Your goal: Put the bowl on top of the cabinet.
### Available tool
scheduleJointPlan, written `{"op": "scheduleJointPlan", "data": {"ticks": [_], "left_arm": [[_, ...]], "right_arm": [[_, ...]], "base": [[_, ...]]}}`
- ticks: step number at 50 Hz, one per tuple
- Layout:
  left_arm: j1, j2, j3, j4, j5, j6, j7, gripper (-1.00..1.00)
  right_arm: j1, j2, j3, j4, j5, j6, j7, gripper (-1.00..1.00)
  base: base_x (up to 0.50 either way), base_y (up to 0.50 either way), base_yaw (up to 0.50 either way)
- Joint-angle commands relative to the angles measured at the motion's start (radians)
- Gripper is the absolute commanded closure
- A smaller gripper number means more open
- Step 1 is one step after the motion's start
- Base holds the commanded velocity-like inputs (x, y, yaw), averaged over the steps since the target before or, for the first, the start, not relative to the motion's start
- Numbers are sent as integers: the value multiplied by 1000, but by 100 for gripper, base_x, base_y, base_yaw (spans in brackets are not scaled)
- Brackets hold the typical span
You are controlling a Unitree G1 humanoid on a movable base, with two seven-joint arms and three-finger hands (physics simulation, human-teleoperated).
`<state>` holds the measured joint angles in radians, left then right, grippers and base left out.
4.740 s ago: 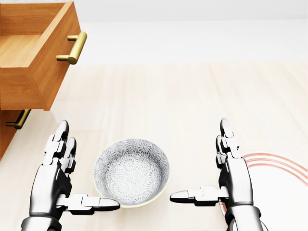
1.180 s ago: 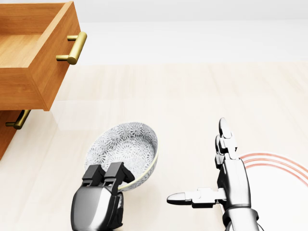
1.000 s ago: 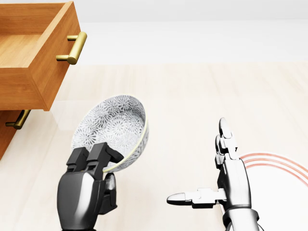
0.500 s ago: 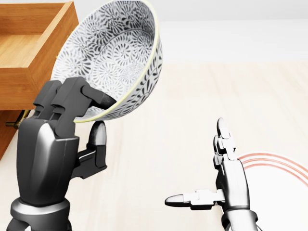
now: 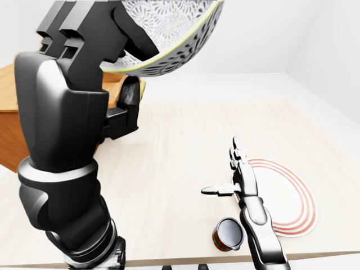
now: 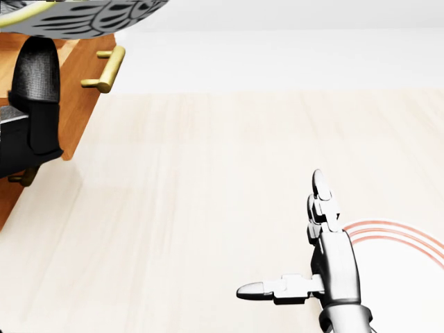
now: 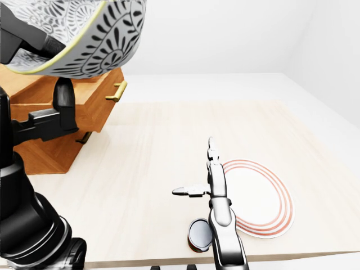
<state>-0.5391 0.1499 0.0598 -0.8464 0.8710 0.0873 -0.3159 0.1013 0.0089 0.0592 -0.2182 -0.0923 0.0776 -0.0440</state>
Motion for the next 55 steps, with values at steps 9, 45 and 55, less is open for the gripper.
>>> {"op": "scheduleJointPlan", "data": {"ticks": [9, 45, 55], "left_arm": [[-287, 388, 223, 17, -273, 0, -22, 98], [-163, 736, 410, 528, -459, 0, 314, 99], [-189, 826, 410, 795, -470, 0, 423, 100]], "right_arm": [[9, 0, 6, -10, -4, -1, -2, -100], [12, 0, 13, -6, -15, -8, -5, -100], [9, -1, 12, -4, -17, -8, -5, -100]], "base": [[0, 0, 0], [0, 0, 0], [0, 0, 0]]}}
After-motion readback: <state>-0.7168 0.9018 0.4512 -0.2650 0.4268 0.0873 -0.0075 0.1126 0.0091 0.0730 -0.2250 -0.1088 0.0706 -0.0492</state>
